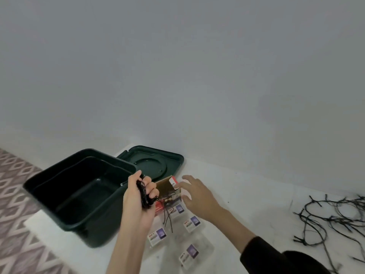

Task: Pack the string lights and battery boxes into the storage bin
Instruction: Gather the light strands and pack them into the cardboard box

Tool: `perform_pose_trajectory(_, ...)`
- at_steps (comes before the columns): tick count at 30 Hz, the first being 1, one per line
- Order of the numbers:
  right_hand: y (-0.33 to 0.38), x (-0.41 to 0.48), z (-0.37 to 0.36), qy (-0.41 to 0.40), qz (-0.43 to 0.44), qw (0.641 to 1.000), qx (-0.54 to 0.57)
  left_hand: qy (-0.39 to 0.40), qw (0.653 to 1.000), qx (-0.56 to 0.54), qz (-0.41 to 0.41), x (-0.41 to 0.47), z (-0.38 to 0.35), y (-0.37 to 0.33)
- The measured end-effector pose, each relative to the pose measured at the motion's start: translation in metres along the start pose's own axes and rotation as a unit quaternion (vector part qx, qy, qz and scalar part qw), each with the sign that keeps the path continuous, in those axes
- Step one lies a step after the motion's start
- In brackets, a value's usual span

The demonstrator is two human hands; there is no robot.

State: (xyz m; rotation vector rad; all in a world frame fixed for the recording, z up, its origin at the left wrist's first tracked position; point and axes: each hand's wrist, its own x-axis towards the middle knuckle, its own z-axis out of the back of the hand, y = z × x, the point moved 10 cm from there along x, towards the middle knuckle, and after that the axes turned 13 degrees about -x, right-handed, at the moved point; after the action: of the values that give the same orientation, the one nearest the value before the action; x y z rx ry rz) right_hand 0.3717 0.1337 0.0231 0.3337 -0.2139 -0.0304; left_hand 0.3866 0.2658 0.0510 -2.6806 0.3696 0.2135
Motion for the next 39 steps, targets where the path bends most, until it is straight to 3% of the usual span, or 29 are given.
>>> perform_pose_trajectory(3,0.016,0.019,-0.036,0.082,0.062,0.988,-0.115,-0.009,1.000,-0.002,-0.006,-0.001,0.004,-0.002)
perform_pose_trajectory(5,0.020,0.026,-0.047,0.083,0.058,0.982,-0.156,-0.010,1.000,-0.005,-0.002,-0.003,0.004,0.001)
perform_pose_trajectory(10,0.025,0.027,-0.014,-0.065,0.043,0.986,-0.147,-0.003,1.000,-0.018,0.005,-0.006,0.000,0.006)
perform_pose_trajectory(13,0.023,-0.003,0.049,-0.225,0.063,0.961,-0.150,0.023,0.998,-0.045,0.024,-0.006,-0.009,0.013)
perform_pose_trajectory(15,0.008,-0.029,0.076,-0.255,0.058,0.955,-0.143,0.036,0.998,-0.052,0.030,-0.006,-0.017,0.019)
perform_pose_trajectory(22,-0.087,-0.149,0.102,-0.233,-0.056,0.958,-0.158,0.087,0.989,-0.010,0.122,-0.016,-0.062,0.113)
perform_pose_trajectory(29,-0.107,-0.247,0.091,-0.209,-0.106,0.947,-0.221,0.117,0.959,0.182,0.181,-0.062,-0.056,0.237)
perform_pose_trajectory(31,-0.111,-0.258,0.083,-0.202,-0.110,0.949,-0.215,0.151,0.931,0.279,0.180,-0.074,-0.045,0.259)
perform_pose_trajectory(33,-0.115,-0.266,0.075,-0.194,-0.112,0.952,-0.209,0.231,0.875,0.395,0.160,-0.085,-0.037,0.277)
perform_pose_trajectory(35,-0.118,-0.270,0.069,-0.187,-0.112,0.957,-0.190,0.354,0.775,0.510,0.116,-0.098,-0.037,0.290)
perform_pose_trajectory(39,-0.122,-0.274,0.068,-0.194,-0.123,0.963,-0.138,0.541,0.538,0.641,0.085,-0.128,-0.028,0.308)
